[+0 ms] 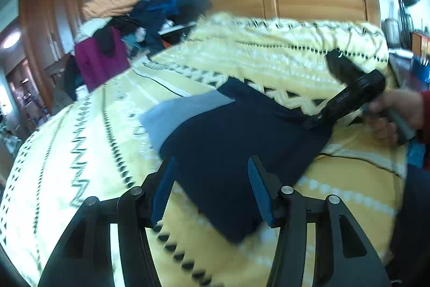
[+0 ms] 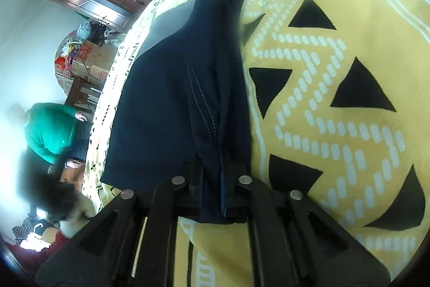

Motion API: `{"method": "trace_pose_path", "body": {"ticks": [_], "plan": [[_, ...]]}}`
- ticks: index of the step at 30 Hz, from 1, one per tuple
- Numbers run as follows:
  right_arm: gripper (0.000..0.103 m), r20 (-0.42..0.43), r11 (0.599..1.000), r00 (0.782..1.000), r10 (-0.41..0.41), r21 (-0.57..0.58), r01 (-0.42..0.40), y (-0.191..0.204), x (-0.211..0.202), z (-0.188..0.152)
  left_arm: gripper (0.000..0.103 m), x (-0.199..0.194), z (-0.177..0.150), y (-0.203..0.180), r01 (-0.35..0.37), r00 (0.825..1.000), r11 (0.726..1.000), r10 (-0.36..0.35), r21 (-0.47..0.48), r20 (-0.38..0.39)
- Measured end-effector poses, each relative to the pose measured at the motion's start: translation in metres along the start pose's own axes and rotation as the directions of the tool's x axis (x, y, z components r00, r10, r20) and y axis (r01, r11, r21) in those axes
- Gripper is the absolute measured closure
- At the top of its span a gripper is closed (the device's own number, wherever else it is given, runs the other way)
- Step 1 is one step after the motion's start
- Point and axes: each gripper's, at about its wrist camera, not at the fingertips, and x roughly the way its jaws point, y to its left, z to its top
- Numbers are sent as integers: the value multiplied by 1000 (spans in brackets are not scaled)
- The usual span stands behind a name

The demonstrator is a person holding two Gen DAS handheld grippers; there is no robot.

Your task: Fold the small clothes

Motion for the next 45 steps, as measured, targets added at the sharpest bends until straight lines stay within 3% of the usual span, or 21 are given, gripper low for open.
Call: {"method": "trace_pose_path", "body": {"ticks": [2,6,8,11,13,14,15,16,18,19,23,25,26,27,31,35,37,39,41,42,45], "plan": [[97,-2,1000,1000,7,-7,-7,-3,2,0,47,74,-39,-14,57,966,989,-20,137,-256],[97,19,999,999,33,-10,-33,-10,4,-2,50,70,-32,2,119,968,990,-99,76,-230],[97,37,999,998,49,-4,-49,-14,5,-5,53,50,-2,18,125,987,991,-120,42,-109],[97,70,997,994,80,0,-80,-18,4,-12,51,76,31,48,64,997,997,-63,38,-35],[97,78,997,994,81,-6,-81,-19,3,-13,47,119,33,60,38,997,998,-35,51,-67],[97,81,997,994,80,-10,-79,-19,2,-14,33,143,27,68,47,991,998,-41,48,-128],[97,81,997,993,81,-12,-80,-20,2,-14,28,176,12,77,88,974,996,-84,10,-210],[97,83,996,993,85,-13,-84,-20,2,-14,25,184,7,82,123,971,992,-128,-37,-201],[97,86,995,992,96,-11,-96,-23,1,-15,30,181,20,91,136,970,990,-142,-46,-197],[97,87,995,991,98,-12,-97,-25,1,-16,45,175,30,95,115,979,992,-121,-44,-163],[97,90,995,991,101,-11,-100,-27,-2,-18,42,179,62,127,73,997,988,-77,-133,-24],[97,90,995,990,104,-9,-104,-29,-3,-18,36,221,54,133,13,988,993,-31,-119,-149],[97,91,994,990,106,-7,-106,-29,-3,-17,34,247,40,132,6,967,996,-30,-93,-253],[97,91,994,989,113,-4,-113,-32,-4,-17,34,252,33,134,23,966,995,-47,-99,-255],[97,93,992,988,123,-2,-123,-36,-6,-18,44,200,37,141,62,980,982,-93,-179,-174],[97,95,992,988,125,-1,-125,-38,-8,-18,46,90,10,104,246,965,961,-255,-129,-56],[97,96,992,988,125,0,-125,-38,-10,-19,45,63,-22,63,342,929,938,-347,-60,-131],[97,93,993,988,119,1,-120,-37,-11,-17,40,65,-53,26,350,905,936,-328,37,-272],[97,88,994,991,106,8,-107,-33,-14,-16,38,55,-77,10,299,914,953,-269,55,-304],[96,83,996,993,83,14,-84,-30,-17,-16,41,49,-75,12,314,905,949,-291,26,-311],[79,103,999,994,-47,-19,50,-6,-36,-21,44,20,-68,18,294,912,954,-298,-57,-281]]}}
